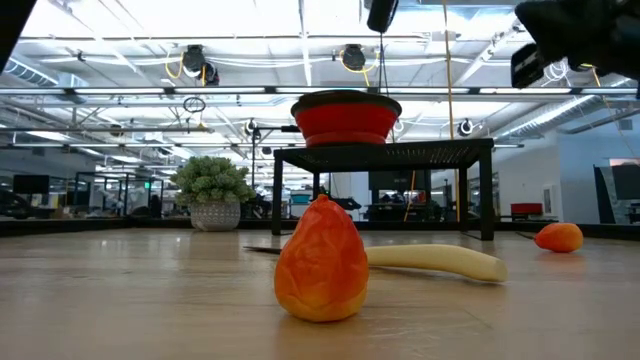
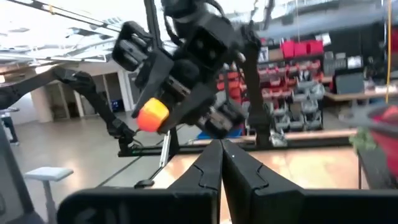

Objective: Pick & Place Fruit
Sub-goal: Put the yellow pear into the red strainer bowl on the shelf

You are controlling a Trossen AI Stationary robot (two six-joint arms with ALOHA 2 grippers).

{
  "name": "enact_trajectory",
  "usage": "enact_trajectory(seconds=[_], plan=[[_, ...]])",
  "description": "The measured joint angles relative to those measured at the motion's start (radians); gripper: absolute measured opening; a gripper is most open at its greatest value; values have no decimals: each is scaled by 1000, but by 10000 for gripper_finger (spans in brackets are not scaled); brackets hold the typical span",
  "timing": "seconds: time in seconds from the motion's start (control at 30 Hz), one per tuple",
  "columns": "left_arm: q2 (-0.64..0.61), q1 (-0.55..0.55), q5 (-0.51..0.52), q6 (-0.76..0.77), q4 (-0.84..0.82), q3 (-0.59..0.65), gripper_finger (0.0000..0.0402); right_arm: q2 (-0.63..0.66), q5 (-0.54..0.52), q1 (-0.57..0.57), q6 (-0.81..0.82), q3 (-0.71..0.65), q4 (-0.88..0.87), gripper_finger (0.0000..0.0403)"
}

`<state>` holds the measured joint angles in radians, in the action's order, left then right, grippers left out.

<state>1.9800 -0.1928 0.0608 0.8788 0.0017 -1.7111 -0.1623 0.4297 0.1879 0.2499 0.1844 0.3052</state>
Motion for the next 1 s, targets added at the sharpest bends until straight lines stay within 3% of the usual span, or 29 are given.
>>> enact_trajectory(seconds=[0.23, 0.63, 0.8, 1.0], plan=[[0, 22, -162, 101, -15, 0, 104, -125, 52, 0, -35, 1, 160, 46], [0, 21, -184, 103, -74, 0, 104, -332, 150, -72, -84, 1, 338, 190], [0, 21, -249, 147, -142, 0, 104, -411, 151, -139, -129, 60, 305, 221], [0, 19, -254, 147, -172, 0, 104, -544, 149, -210, -308, 197, 77, 231]])
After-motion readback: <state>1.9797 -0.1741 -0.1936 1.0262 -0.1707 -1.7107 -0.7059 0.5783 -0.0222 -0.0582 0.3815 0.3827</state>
